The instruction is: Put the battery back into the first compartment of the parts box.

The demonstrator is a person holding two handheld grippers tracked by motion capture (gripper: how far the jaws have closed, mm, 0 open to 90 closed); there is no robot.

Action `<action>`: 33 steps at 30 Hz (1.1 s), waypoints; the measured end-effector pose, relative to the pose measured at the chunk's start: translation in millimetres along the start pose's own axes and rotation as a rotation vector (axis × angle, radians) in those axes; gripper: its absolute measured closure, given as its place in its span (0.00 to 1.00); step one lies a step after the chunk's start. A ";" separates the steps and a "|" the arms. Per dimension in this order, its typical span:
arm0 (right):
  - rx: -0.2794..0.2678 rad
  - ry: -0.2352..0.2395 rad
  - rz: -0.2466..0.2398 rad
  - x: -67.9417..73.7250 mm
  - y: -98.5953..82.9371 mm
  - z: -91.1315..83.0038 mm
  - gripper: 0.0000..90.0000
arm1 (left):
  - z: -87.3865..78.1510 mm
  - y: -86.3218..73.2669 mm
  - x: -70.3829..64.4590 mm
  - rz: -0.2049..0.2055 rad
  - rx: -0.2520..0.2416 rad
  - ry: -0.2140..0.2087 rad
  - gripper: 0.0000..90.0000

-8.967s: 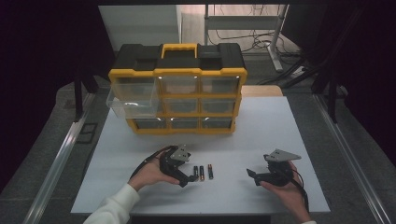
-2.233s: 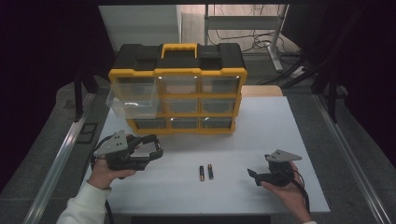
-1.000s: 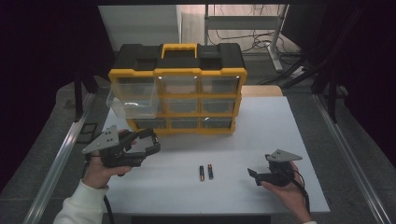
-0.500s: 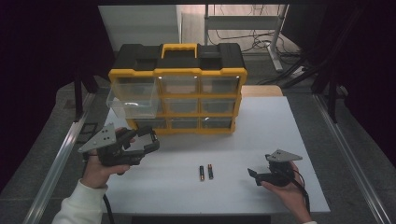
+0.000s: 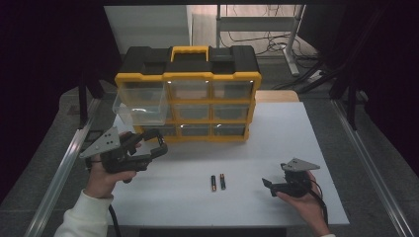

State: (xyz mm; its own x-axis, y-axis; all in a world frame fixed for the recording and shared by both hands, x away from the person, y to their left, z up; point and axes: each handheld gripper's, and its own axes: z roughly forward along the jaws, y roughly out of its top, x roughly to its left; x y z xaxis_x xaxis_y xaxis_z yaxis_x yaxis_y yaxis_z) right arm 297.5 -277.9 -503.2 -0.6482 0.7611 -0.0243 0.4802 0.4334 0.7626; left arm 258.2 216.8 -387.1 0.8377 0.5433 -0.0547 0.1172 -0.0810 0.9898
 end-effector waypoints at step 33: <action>0.002 -0.006 0.001 -0.4 -1.2 -1.2 0.11 | 0.6 35.1 7.0 -0.008 -0.019 0.036 0.45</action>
State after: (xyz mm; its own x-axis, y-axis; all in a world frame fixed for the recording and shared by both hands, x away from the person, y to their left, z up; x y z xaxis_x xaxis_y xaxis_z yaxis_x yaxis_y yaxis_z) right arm 296.5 -279.3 -503.4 -0.6443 0.7643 -0.0269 0.4820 0.4332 0.7616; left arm 268.5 217.3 -352.8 0.8168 0.5740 -0.0585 0.1137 -0.0607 0.9917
